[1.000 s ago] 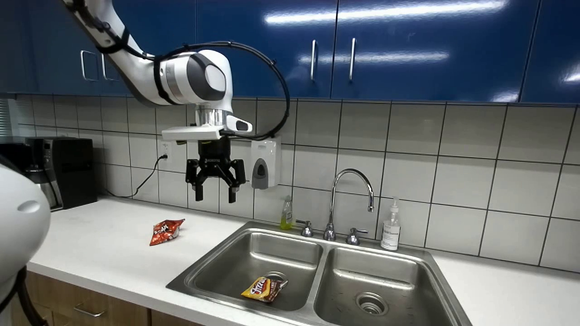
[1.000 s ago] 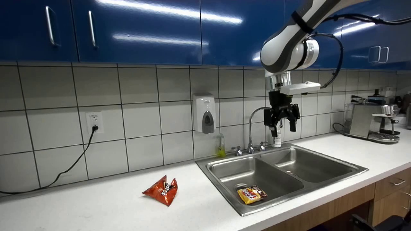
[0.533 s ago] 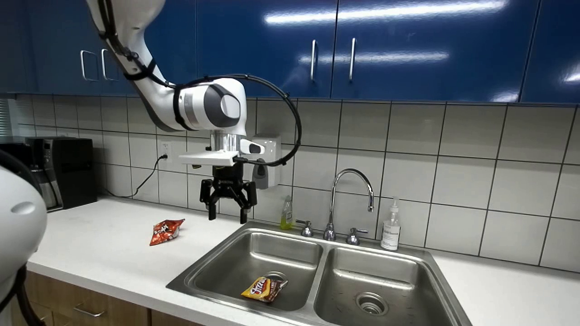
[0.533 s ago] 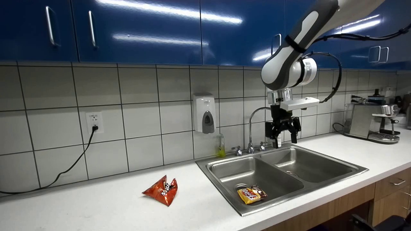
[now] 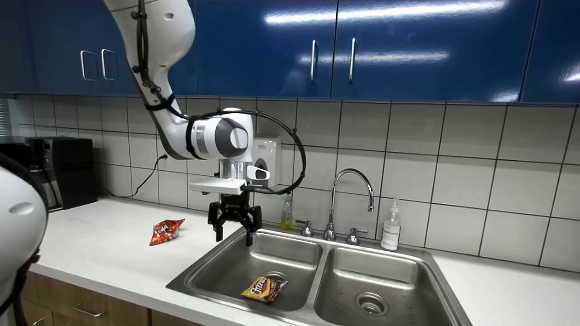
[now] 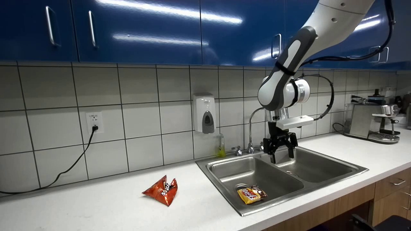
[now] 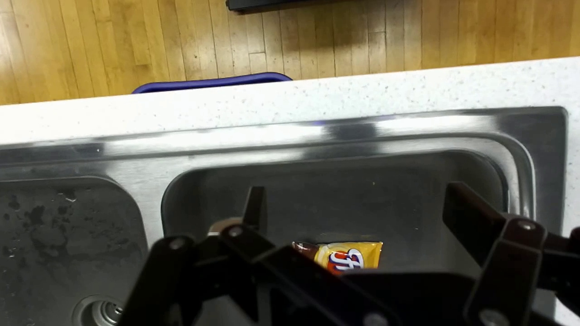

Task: Remove the packet from the sink

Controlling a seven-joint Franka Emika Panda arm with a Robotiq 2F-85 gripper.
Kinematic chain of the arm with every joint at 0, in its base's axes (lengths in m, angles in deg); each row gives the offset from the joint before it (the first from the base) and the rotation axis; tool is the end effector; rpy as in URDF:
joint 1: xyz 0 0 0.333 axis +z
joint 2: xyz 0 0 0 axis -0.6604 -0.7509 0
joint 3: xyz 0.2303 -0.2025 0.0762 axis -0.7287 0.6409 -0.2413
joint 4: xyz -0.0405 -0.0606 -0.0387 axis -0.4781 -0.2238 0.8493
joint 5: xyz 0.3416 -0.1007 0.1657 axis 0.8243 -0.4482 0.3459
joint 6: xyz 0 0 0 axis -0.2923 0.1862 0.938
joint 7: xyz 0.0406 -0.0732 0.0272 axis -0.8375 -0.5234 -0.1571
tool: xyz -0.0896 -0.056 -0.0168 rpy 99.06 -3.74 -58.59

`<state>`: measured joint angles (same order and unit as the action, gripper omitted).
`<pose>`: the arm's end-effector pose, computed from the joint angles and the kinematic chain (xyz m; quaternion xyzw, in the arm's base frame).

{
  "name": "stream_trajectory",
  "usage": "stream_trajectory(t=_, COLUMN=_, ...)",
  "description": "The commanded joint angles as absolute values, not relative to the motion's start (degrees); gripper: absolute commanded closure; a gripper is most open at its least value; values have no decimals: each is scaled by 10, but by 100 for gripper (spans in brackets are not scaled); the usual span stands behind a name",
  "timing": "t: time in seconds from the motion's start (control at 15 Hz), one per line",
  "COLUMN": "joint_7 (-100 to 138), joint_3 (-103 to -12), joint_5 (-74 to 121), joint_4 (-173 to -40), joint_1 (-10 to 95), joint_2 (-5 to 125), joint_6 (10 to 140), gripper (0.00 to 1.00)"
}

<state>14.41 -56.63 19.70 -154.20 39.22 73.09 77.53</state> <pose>0.4660 -0.0547 0.2689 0.9975 -0.0111 -0.0592 0.0367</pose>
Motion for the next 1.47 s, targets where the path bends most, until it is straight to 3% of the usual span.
stream_trajectory(t=0.0, joint_7=169, joint_3=-569, joint_5=201, joint_4=-1478, joint_1=389, joint_2=654, joint_6=793, gripper=0)
stream_trajectory(t=1.4, joint_7=204, joint_3=-548, joint_5=202, joint_4=-1127, joint_1=399, joint_2=289, joint_6=799, gripper=0)
